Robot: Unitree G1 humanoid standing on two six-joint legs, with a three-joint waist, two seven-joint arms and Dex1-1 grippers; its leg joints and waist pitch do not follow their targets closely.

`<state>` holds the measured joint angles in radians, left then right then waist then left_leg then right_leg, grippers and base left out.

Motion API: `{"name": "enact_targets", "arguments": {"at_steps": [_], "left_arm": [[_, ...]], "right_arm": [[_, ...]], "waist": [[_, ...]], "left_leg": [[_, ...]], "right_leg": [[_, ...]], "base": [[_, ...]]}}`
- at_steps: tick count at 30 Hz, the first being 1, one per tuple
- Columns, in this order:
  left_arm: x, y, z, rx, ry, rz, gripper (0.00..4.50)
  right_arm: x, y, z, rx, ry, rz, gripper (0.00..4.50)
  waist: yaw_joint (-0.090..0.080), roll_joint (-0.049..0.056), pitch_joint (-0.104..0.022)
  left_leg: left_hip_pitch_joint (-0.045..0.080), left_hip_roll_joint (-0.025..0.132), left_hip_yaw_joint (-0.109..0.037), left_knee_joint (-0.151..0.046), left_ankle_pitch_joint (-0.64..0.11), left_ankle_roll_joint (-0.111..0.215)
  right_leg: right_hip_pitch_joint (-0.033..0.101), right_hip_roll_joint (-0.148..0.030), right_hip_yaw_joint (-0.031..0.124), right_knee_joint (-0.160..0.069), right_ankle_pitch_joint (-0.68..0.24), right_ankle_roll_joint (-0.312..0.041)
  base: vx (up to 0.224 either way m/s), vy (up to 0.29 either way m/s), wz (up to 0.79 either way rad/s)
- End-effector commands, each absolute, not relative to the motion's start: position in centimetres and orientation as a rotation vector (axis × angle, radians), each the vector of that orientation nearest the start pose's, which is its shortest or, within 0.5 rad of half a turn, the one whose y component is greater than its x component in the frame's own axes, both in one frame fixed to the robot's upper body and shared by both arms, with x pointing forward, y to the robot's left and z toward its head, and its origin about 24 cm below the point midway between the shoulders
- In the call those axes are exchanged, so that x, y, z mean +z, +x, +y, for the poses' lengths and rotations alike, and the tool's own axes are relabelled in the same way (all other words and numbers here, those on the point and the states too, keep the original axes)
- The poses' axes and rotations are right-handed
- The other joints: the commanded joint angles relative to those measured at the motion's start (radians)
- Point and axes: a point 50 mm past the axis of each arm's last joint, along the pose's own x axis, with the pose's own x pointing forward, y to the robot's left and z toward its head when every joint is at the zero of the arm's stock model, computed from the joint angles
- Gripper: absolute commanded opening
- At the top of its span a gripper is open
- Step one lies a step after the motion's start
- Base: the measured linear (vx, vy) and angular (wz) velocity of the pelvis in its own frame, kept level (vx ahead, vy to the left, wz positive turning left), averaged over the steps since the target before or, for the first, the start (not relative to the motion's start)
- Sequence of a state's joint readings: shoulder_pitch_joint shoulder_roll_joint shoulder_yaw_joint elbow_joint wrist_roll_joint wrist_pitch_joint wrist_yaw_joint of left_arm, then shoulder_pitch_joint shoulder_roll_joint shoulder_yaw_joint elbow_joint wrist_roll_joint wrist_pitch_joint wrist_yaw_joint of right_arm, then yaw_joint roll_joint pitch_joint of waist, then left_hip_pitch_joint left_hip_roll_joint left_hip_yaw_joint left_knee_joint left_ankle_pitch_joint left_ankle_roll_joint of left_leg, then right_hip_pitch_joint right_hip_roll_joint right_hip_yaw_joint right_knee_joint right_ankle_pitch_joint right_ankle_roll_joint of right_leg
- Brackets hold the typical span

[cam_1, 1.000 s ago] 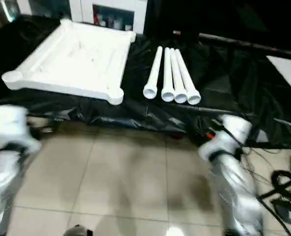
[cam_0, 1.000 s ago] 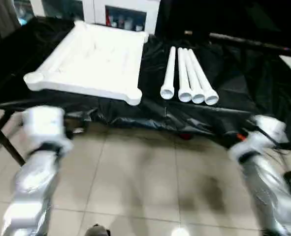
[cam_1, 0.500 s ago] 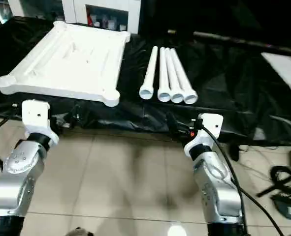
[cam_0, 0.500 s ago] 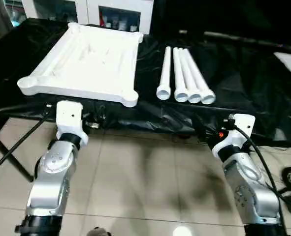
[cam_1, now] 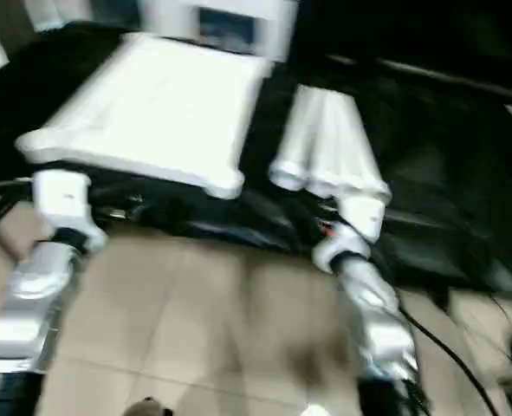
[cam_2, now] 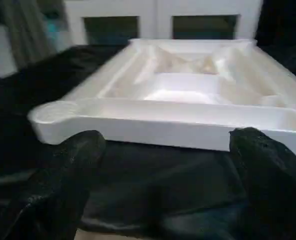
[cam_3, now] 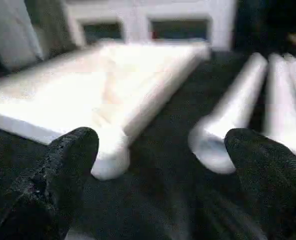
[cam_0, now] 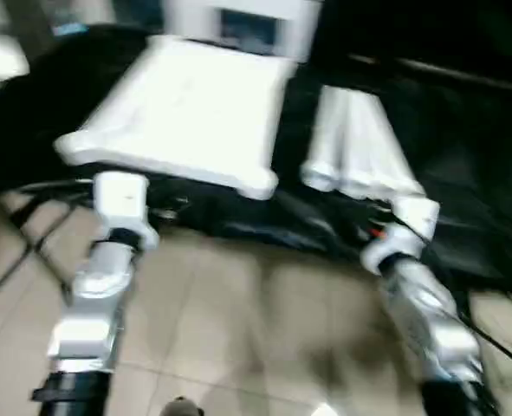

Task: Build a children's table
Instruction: Move to table

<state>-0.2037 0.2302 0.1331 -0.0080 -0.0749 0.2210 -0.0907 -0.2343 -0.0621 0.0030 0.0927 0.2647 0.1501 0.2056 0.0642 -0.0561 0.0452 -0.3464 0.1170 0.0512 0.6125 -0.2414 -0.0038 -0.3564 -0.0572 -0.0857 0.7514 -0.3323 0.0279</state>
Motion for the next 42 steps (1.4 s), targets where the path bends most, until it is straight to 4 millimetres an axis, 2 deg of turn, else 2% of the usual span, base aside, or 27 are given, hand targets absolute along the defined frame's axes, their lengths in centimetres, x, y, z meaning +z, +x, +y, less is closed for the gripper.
{"name": "enact_targets", "arguments": {"at_steps": [1,2,3,4,5,8,10,12,14,16,17,18,19,20,21,22,23,25,28,29,30,32,34,36,37,38,42], "left_arm": [[9.0,29.4,19.5,-0.027,0.114,-0.012,4.49],[9.0,29.5,19.5,-0.025,0.116,-0.013,4.49],[9.0,29.5,19.5,-0.023,0.118,-0.014,4.49],[9.1,29.6,19.5,-0.021,0.119,-0.015,4.49],[9.1,29.6,19.5,-0.021,0.119,-0.015,4.49],[9.2,29.7,19.7,-0.016,0.122,-0.019,4.49],[9.1,29.8,20.0,-0.007,0.118,-0.013,4.49],[9.1,29.8,20.0,-0.006,0.118,-0.012,4.49],[9.0,29.8,19.9,-0.008,0.116,-0.009,4.49],[9.1,29.8,19.8,-0.017,0.112,-0.01,4.49],[9.1,29.9,19.7,-0.019,0.112,-0.011,4.49],[9.2,30.0,19.6,-0.023,0.118,-0.014,4.49],[9.2,30.0,19.6,-0.024,0.119,-0.015,4.49],[9.2,30.0,19.6,-0.026,0.121,-0.016,4.49],[9.2,30.1,19.5,-0.028,0.122,-0.017,4.49],[9.3,30.2,19.5,-0.029,0.121,-0.018,4.49],[9.3,30.2,19.5,-0.03,0.121,-0.019,4.49],[9.3,30.3,19.3,-0.035,0.117,-0.021,4.49],[9.3,30.3,19.2,-0.039,0.118,-0.021,4.49],[9.3,30.3,19.2,-0.039,0.118,-0.021,4.49],[9.2,30.3,19.1,-0.042,0.121,-0.021,4.49],[9.3,30.3,19.0,-0.048,0.125,-0.021,4.49],[9.3,30.4,18.8,-0.055,0.127,-0.023,4.49],[9.3,30.5,18.7,-0.059,0.128,-0.024,4.49],[9.3,30.5,18.7,-0.059,0.129,-0.024,4.49],[9.3,30.6,18.7,-0.066,0.134,-0.026,4.49],[9.4,30.7,18.6,-0.071,0.137,-0.028,4.49]], "right_arm": [[6.4,29.4,-14.7,0.251,0.189,0.022,4.5],[6.6,29.5,-14.6,0.248,0.199,0.008,4.5],[6.8,29.6,-14.5,0.231,0.189,0.001,4.5],[6.9,29.8,-14.5,0.218,0.178,-0.004,4.5],[6.9,29.8,-14.5,0.214,0.175,-0.006,4.5],[7.0,29.9,-14.2,0.219,0.173,-0.01,4.5],[6.5,30.2,-14.2,0.191,0.18,0.028,4.5],[6.5,30.3,-14.2,0.189,0.181,0.032,4.5],[6.3,30.3,-14.3,0.186,0.189,0.053,4.5],[6.4,30.3,-14.3,0.18,0.205,0.054,4.5],[6.4,30.3,-14.3,0.184,0.211,0.052,4.5],[6.6,30.4,-14.3,0.184,0.205,0.043,4.5],[6.6,30.4,-14.3,0.183,0.201,0.04,4.5],[6.6,30.4,-14.3,0.183,0.195,0.037,4.5],[6.7,30.4,-14.3,0.181,0.186,0.034,4.5],[6.6,30.4,-14.3,0.179,0.183,0.034,4.5],[6.6,30.4,-14.3,0.178,0.182,0.035,4.5],[6.7,30.5,-14.4,0.166,0.17,0.033,4.5],[6.7,30.7,-14.5,0.158,0.164,0.033,4.5],[6.7,30.7,-14.5,0.158,0.164,0.033,4.5],[6.7,30.7,-14.5,0.156,0.164,0.033,4.5],[6.7,30.8,-14.6,0.149,0.164,0.031,4.5],[6.7,30.8,-14.6,0.146,0.162,0.031,4.5],[6.7,30.9,-14.7,0.145,0.16,0.031,4.5],[6.7,30.9,-14.7,0.145,0.16,0.031,4.5],[6.7,30.9,-14.7,0.14,0.16,0.03,4.5],[6.6,30.9,-14.9,0.131,0.161,0.028,4.5]], "waist": [[-0.022,-0.001,-0.041],[-0.015,-0.024,-0.036],[0.031,-0.066,-0.02],[0.039,-0.053,-0.023],[0.046,-0.05,-0.034],[0.037,-0.033,-0.024],[-0.017,0.038,-0.029],[-0.045,0.046,-0.041],[-0.055,0.036,-0.039],[-0.047,-0.008,-0.037],[-0.01,-0.027,-0.06],[0.023,-0.007,-0.059],[0.025,-0.017,-0.065],[0.027,0.003,-0.074],[0.006,0.036,-0.083],[-0.029,0.054,-0.083],[-0.058,0.052,-0.092],[-0.055,0.029,-0.081],[-0.048,-0.031,-0.064],[-0.004,-0.078,-0.058],[0.022,-0.052,-0.054],[0.028,-0.041,-0.047],[0.021,-0.018,-0.039],[-0.014,0.033,-0.025],[-0.056,0.045,-0.059],[-0.063,0.049,-0.058],[-0.069,0.009,-0.053]], "left_leg": [[0.058,0.116,0.001,-0.105,0.102,0.398],[0.05,0.081,0.031,-0.094,-0.033,0.329],[0.017,-0.005,0.092,0.026,-0.182,0.178],[0.019,0.0,0.084,0.074,-0.167,0.128],[-0.03,0.013,0.053,0.1,-0.094,0.052],[-0.028,0.04,0.045,0.042,-0.05,0.007],[0.077,0.13,0.01,-0.118,-0.343,-0.019],[0.144,0.169,-0.039,-0.145,-0.485,0.018],[0.147,0.171,-0.043,-0.145,-0.456,0.097],[0.068,0.08,0.046,-0.097,-0.334,0.175],[-0.023,0.013,0.082,0.001,-0.157,0.147],[-0.019,0.034,0.076,0.03,-0.103,0.121],[-0.082,0.051,0.057,0.062,-0.001,0.09],[-0.093,0.064,0.053,0.022,0.096,0.068],[-0.024,0.077,0.044,-0.054,0.241,0.102],[0.067,0.108,-0.009,-0.065,0.312,0.175],[0.199,0.186,-0.096,-0.06,0.27,0.345],[0.159,0.174,-0.075,-0.057,0.401,0.464],[0.095,0.057,0.048,-0.049,0.103,0.327],[0.015,-0.02,0.084,0.024,-0.12,0.193],[0.001,-0.002,0.056,0.097,-0.126,0.099],[-0.046,0.024,0.028,0.105,-0.041,0.012],[-0.042,0.05,0.029,0.046,0.017,-0.009],[0.012,0.1,0.024,-0.095,-0.115,-0.001],[0.127,0.167,-0.056,-0.111,-0.207,0.052],[0.155,0.174,-0.08,-0.111,-0.209,0.158],[0.128,0.099,-0.007,-0.093,-0.115,0.32]], "right_leg": [[-0.038,-0.035,0.057,-0.08,0.12,-0.01],[-0.012,-0.053,0.09,-0.153,0.113,-0.018],[0.028,-0.13,0.199,-0.279,-0.343,0.064],[0.047,-0.18,0.233,-0.301,-0.577,0.038],[0.098,-0.179,0.234,-0.284,-0.697,-0.034],[0.097,-0.138,0.175,-0.272,-0.556,-0.178],[0.034,-0.015,0.045,-0.184,-0.3,-0.207],[-0.013,-0.02,0.019,-0.107,-0.042,-0.185],[-0.027,-0.031,0.015,-0.092,0.034,-0.135],[0.052,-0.095,0.071,-0.197,0.061,-0.173],[0.17,-0.144,0.141,-0.246,-0.065,-0.23],[0.171,-0.199,0.167,-0.273,-0.121,-0.28],[0.21,-0.192,0.17,-0.265,-0.103,-0.331],[0.202,-0.135,0.124,-0.234,0.012,-0.322],[0.142,-0.025,0.031,-0.176,0.144,-0.234],[0.061,0.018,-0.004,-0.117,0.127,-0.178],[-0.073,-0.007,-0.004,-0.041,-0.072,-0.073],[-0.127,-0.033,0.017,0.004,0.014,0.042],[-0.06,-0.069,0.074,-0.152,0.196,-0.067],[0.058,-0.12,0.167,-0.249,-0.201,-0.039],[0.086,-0.205,0.231,-0.28,-0.478,-0.147],[0.121,-0.189,0.216,-0.261,-0.402,-0.273],[0.107,-0.144,0.153,-0.256,-0.281,-0.345],[0.052,-0.027,0.048,-0.21,-0.264,-0.254],[-0.015,-0.009,0.016,-0.107,-0.126,-0.203],[-0.064,-0.014,0.011,-0.055,-0.024,-0.127],[-0.063,-0.051,0.031,-0.115,0.124,-0.07]], "base": [[-0.119,-0.101,-0.03],[-0.052,-0.128,0.14],[-0.052,-0.128,0.14],[0.011,-0.134,0.19],[0.029,-0.065,0.01],[0.01,-0.022,0.0],[0.029,0.041,0.0],[0.092,0.08,0.01],[0.097,0.042,0.1],[0.098,0.008,0.09],[0.132,-0.022,0.09],[0.132,-0.022,0.09],[0.153,0.001,0.06],[0.137,0.024,-0.02],[0.137,0.024,-0.02],[0.167,0.015,0.01],[0.19,-0.019,0.0],[0.161,-0.027,-0.03],[0.079,-0.055,-0.07],[0.05,-0.097,0.11],[0.05,-0.097,0.11],[0.071,-0.054,0.03],[0.082,-0.002,-0.01],[0.085,0.072,-0.01],[0.13,0.07,0.05],[0.138,0.036,0.11],[0.106,0.006,0.06]]}}
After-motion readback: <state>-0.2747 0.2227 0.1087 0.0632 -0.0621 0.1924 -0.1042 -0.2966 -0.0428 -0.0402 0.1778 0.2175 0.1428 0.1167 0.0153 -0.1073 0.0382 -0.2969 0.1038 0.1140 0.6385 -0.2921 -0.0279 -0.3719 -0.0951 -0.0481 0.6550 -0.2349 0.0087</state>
